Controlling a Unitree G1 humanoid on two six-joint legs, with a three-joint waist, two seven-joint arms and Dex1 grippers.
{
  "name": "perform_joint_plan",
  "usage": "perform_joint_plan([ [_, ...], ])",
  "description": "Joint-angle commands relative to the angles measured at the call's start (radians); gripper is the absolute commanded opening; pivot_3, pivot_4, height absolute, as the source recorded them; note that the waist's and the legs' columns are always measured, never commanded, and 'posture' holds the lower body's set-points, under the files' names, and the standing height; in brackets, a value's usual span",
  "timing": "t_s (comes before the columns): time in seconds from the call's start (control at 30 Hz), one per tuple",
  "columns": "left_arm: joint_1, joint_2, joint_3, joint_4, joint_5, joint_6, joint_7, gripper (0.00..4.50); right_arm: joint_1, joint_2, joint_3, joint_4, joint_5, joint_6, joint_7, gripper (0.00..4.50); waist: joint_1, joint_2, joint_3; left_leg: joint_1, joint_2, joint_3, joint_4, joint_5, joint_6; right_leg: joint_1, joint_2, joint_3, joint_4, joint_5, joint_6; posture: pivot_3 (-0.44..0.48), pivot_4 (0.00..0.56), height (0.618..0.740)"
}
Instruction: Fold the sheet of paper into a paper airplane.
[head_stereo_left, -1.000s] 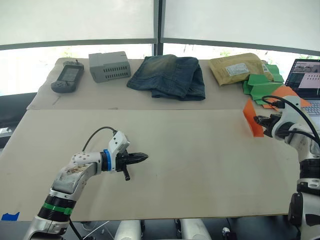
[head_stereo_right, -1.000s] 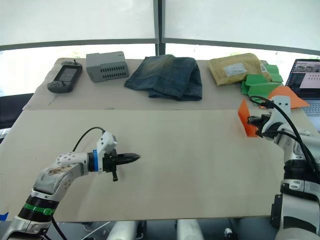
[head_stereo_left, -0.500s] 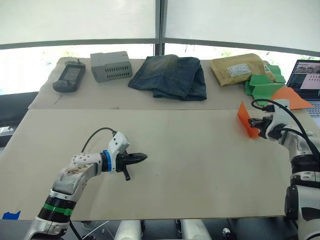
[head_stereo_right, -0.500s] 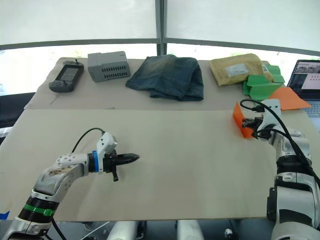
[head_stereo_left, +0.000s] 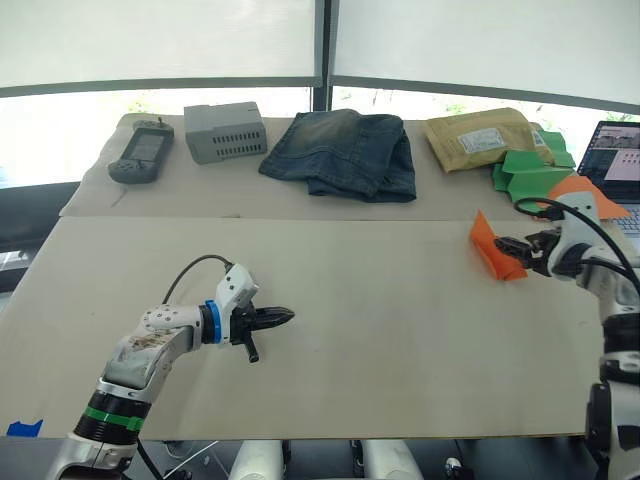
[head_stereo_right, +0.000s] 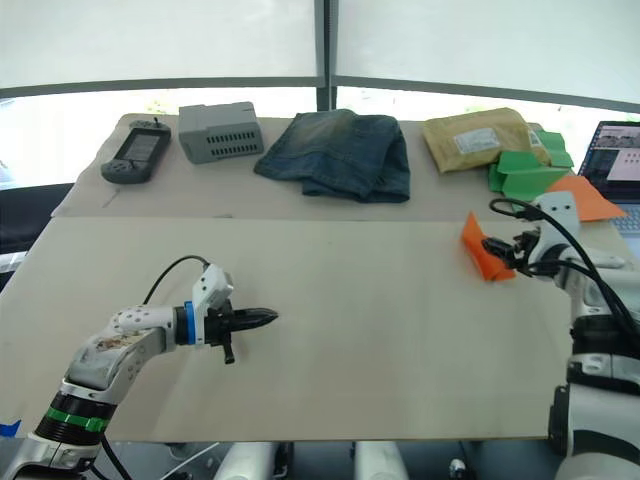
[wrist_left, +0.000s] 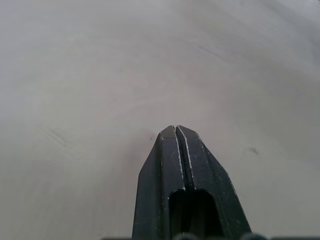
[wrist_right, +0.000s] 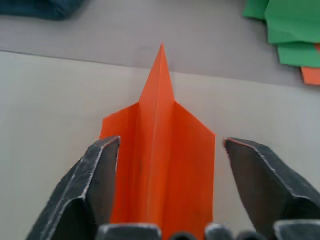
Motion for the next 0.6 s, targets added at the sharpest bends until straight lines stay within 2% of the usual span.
perform_joint_plan([
  [0.03,-0.008,0.006,0.059,-0.011,-0.056,0.015,-0.015,0.0,0.082,-0.045,-0.143,-0.259,0.132,0.116,0.044,4.48,0.001,0.0,0.0,0.0,0.0,0.0,0.0,0.0,0.0,0.0,0.0,0.0,0.0,0.0,0.0,0.0,0.15,0.722],
  [0.17,0.004,0.007,0.082,-0.022,-0.081,0.036,-0.013,0.0,0.22,-0.048,-0.248,-0.548,0.319,0.232,0.145,4.48,-0.004,0.0,0.0,0.001,0.001,-0.002,0.001,0.0,0.0,0.0,0.0,0.001,0.0,-0.002,0.004,0.0,0.15,0.722],
  [0.33,0.035,0.017,0.106,-0.046,-0.083,0.039,0.019,0.0,0.504,-0.042,-0.231,-0.807,0.341,0.07,0.295,4.48,-0.002,0.0,0.0,0.002,0.002,-0.003,0.001,0.0,0.0,0.002,0.001,-0.001,0.001,-0.004,0.007,0.0,0.15,0.722],
  [0.4,0.058,0.027,0.119,-0.06,-0.077,0.038,0.035,0.0,0.578,-0.014,-0.216,-0.876,0.387,0.068,0.32,4.48,-0.004,0.0,0.0,0.003,0.001,-0.002,0.001,0.0,0.0,0.002,0.0,0.0,0.001,-0.004,0.008,0.0,0.15,0.722],
  [0.5,0.105,0.04,0.132,-0.083,-0.055,-0.001,0.051,0.0,0.686,0.008,-0.154,-0.95,0.348,-0.033,0.362,4.48,-0.005,0.0,0.0,0.003,0.002,-0.004,0.001,0.0,0.0,0.002,0.0,0.002,0.001,-0.004,0.008,0.0,0.15,0.722],
  [0.6,0.191,0.034,0.157,-0.113,-0.022,-0.084,0.077,0.0,0.726,0.081,-0.092,-0.956,0.33,-0.09,0.317,4.48,-0.007,0.0,0.0,0.005,0.003,-0.003,0.001,0.0,0.0,0.002,0.0,0.002,0.001,-0.004,0.008,0.0,0.15,0.722],
])
